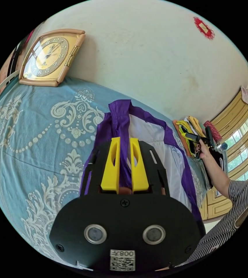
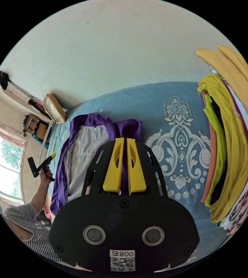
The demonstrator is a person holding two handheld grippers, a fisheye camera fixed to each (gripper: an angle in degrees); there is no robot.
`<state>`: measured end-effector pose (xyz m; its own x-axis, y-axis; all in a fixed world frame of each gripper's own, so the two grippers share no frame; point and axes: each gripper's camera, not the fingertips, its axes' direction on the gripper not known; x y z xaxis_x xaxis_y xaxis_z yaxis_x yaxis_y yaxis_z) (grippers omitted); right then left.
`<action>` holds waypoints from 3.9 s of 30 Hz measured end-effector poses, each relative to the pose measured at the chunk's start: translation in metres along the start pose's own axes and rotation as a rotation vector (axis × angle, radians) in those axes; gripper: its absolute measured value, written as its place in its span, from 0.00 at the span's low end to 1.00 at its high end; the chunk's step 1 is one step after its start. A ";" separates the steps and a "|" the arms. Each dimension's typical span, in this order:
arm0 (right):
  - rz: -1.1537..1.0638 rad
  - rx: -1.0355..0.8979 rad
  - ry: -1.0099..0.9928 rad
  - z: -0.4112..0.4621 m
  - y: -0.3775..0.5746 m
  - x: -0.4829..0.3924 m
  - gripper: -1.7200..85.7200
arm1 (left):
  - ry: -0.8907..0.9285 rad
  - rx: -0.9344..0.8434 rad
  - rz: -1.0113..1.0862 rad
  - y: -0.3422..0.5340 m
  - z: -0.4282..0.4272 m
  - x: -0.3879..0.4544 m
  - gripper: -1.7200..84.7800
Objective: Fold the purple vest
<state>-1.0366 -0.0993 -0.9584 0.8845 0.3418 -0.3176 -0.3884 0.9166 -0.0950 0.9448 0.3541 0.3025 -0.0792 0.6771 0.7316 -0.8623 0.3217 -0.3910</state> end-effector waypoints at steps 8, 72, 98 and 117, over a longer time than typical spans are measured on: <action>-0.172 -0.134 -0.077 0.047 0.073 -0.077 0.04 | -0.027 -0.227 0.124 0.052 0.022 0.055 0.10; -0.232 -0.192 -0.097 0.184 -0.034 -0.224 0.06 | 0.199 -0.216 0.107 0.113 0.017 0.162 0.02; 0.001 -0.053 0.097 0.018 0.126 -0.069 0.06 | 0.058 -0.301 0.085 0.190 -0.095 0.219 0.02; 0.036 -0.160 0.021 -0.013 0.208 -0.070 0.05 | -0.059 -0.507 -0.012 0.321 -0.198 0.265 0.09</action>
<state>-1.1825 0.0650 -0.9683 0.8643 0.3681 -0.3427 -0.4575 0.8585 -0.2316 0.7459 0.7679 0.2596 -0.1115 0.6374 0.7625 -0.5134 0.6200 -0.5933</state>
